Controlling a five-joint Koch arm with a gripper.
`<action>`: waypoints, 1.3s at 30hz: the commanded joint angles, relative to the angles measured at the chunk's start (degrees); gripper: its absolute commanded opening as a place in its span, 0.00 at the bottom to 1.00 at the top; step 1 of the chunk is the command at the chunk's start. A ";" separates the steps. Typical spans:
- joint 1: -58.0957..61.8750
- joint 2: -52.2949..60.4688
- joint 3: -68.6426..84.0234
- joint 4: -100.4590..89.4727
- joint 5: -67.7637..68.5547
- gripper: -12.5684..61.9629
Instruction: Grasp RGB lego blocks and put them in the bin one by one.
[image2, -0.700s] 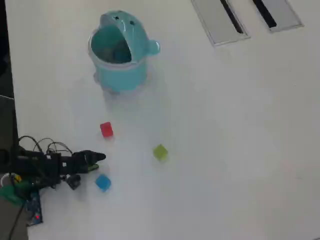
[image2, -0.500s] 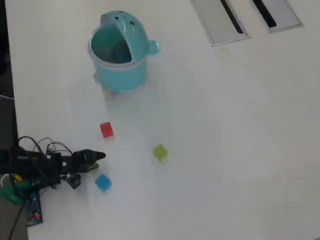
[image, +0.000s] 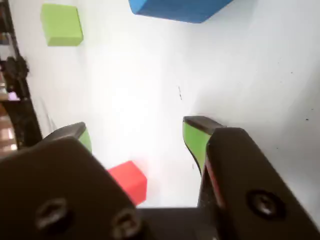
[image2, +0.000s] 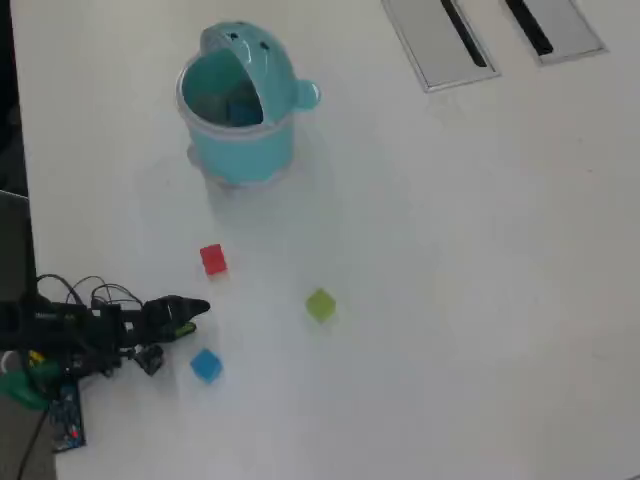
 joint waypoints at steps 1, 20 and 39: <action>0.35 3.87 4.22 3.96 0.00 0.62; 2.72 3.87 4.22 -10.28 -12.74 0.62; 1.05 3.87 3.78 -28.56 -21.88 0.62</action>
